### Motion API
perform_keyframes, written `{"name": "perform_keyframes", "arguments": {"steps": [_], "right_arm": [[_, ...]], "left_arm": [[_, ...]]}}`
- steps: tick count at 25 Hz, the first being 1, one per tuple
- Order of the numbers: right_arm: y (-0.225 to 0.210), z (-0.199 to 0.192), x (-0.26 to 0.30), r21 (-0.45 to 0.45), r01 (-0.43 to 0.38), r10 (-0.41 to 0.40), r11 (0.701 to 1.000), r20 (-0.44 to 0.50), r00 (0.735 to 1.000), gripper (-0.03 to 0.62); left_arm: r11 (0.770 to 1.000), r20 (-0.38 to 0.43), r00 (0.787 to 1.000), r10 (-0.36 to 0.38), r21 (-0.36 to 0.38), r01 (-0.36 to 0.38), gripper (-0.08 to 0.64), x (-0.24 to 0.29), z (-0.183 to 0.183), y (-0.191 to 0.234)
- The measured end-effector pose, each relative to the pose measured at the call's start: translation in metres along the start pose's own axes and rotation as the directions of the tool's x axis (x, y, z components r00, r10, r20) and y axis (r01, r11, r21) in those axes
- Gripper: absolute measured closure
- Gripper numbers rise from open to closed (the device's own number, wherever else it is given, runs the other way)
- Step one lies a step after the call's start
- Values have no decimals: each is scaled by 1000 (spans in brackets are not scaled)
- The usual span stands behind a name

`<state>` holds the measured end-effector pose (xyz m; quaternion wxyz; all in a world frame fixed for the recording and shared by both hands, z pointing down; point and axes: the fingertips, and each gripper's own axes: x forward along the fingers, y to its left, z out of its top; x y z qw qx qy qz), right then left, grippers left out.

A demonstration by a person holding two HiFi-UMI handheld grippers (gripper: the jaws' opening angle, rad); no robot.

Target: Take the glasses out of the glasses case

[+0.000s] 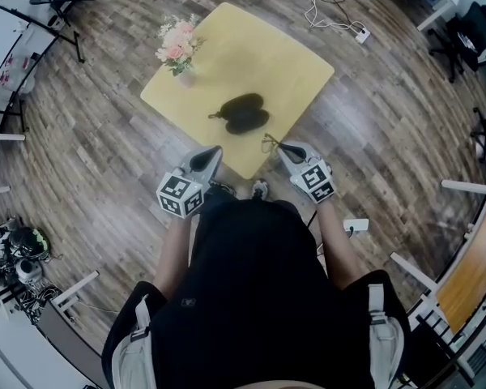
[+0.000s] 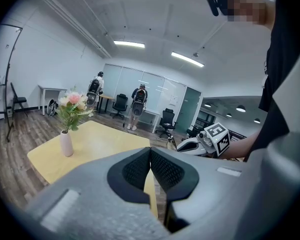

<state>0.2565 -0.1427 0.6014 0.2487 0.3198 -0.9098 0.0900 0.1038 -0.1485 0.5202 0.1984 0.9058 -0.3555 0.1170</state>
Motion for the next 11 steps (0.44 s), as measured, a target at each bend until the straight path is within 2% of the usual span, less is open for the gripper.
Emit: {"name": "perform_keyframes", "arguments": {"steps": [11], "right_arm": [[0, 3, 7, 4, 0, 0, 1000, 3, 1000, 581]], "left_arm": [[1000, 8, 1000, 18, -10, -17, 549, -6, 2, 10]]}}
